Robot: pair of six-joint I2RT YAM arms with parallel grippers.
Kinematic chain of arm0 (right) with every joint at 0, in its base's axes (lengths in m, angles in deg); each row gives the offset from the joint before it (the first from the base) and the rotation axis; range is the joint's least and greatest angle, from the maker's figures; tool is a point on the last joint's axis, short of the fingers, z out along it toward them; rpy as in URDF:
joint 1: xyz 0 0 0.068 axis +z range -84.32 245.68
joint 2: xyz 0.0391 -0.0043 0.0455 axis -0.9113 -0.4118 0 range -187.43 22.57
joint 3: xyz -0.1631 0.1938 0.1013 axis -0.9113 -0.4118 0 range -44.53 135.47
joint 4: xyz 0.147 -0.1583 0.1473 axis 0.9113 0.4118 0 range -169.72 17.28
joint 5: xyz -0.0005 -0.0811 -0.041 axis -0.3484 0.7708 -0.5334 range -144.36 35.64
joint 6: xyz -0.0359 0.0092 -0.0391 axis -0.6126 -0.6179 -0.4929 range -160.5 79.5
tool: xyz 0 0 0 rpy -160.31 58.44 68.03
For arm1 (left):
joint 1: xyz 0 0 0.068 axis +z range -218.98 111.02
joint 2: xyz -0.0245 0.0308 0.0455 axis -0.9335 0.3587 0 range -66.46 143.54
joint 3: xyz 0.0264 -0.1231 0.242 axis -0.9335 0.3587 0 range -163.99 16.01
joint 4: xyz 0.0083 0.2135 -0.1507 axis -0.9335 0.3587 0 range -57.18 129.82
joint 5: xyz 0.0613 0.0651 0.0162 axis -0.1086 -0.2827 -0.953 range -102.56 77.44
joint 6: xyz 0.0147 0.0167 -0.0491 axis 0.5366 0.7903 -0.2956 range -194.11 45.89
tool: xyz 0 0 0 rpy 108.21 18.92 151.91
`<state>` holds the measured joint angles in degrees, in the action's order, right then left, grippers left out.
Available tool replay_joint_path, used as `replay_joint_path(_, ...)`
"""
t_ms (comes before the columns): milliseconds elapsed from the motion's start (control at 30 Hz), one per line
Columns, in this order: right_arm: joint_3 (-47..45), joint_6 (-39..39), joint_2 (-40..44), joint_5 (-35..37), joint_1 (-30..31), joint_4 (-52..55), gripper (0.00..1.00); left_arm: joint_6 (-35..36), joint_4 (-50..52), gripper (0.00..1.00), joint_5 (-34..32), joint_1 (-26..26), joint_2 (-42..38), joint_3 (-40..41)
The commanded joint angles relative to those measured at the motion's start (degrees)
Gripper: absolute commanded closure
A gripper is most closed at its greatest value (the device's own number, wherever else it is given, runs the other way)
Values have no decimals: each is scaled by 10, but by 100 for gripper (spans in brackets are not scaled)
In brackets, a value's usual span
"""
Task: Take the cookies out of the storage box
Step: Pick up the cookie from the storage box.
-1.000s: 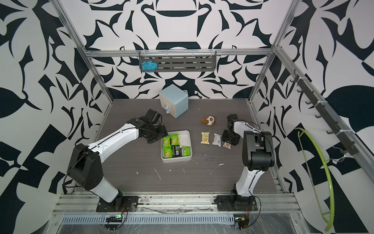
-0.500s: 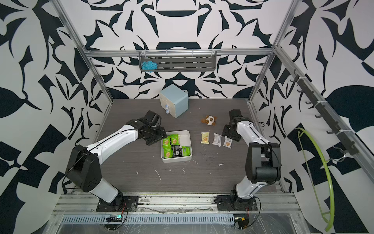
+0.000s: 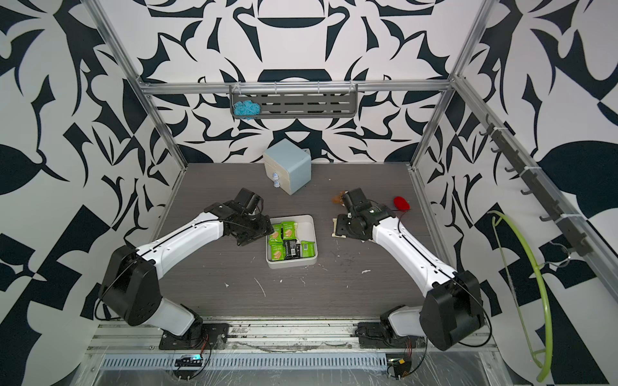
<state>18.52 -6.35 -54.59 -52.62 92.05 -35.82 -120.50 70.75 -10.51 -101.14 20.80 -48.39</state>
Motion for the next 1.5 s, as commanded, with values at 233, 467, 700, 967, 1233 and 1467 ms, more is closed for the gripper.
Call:
replay_joint_path(233,63,106,-88,31,159,-1,40,32,-14,22,18,37,-54,65)
replay_joint_path(467,143,119,-185,43,209,12,45,51,-21,21,31,63,-79,97)
replay_joint_path(700,227,148,-277,84,229,81,62,79,-14,21,29,76,-100,117)
replay_joint_path(967,234,167,-329,83,229,72,79,95,-8,20,36,87,-116,131)
replay_joint_path(1233,224,171,-351,107,222,73,78,111,1,20,39,106,-125,135)
replay_joint_path(1467,229,162,-371,108,212,63,77,115,8,20,40,109,-116,125)
